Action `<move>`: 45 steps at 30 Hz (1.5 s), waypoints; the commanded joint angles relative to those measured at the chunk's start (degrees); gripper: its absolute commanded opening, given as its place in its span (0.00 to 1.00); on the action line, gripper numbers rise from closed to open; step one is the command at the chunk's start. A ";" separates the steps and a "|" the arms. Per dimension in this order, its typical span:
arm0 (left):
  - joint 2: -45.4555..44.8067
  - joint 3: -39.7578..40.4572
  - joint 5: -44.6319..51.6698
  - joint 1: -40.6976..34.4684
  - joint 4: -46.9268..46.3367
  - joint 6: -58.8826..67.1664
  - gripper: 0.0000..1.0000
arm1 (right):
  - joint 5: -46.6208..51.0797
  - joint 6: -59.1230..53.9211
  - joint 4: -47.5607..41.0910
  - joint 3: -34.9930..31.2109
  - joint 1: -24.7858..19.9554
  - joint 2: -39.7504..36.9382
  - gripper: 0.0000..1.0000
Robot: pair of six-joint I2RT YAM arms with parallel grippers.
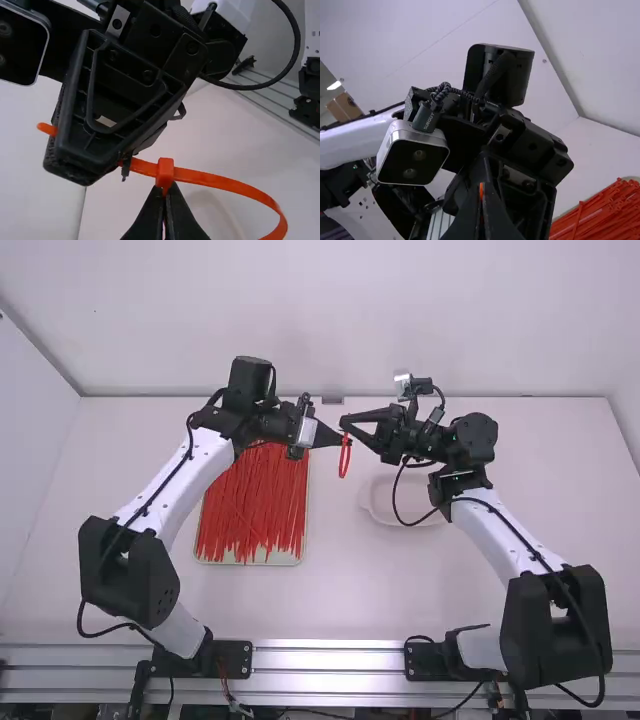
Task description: Fasten the cable tie
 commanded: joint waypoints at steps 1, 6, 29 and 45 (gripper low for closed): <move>-0.13 -0.31 -1.16 -1.01 -0.90 0.90 0.02 | 2.27 -0.09 1.05 1.60 0.22 -0.22 0.00; -0.15 -0.31 -0.11 -0.50 -1.05 0.94 0.02 | 2.27 -0.07 1.01 1.60 0.37 -0.22 0.00; -0.15 -0.28 10.45 1.31 4.61 0.90 0.02 | 2.34 0.13 0.63 1.60 -3.06 -0.22 0.00; -0.15 -0.31 9.49 -0.52 5.18 0.83 0.02 | 5.55 -0.26 1.31 1.60 -0.28 -0.22 0.00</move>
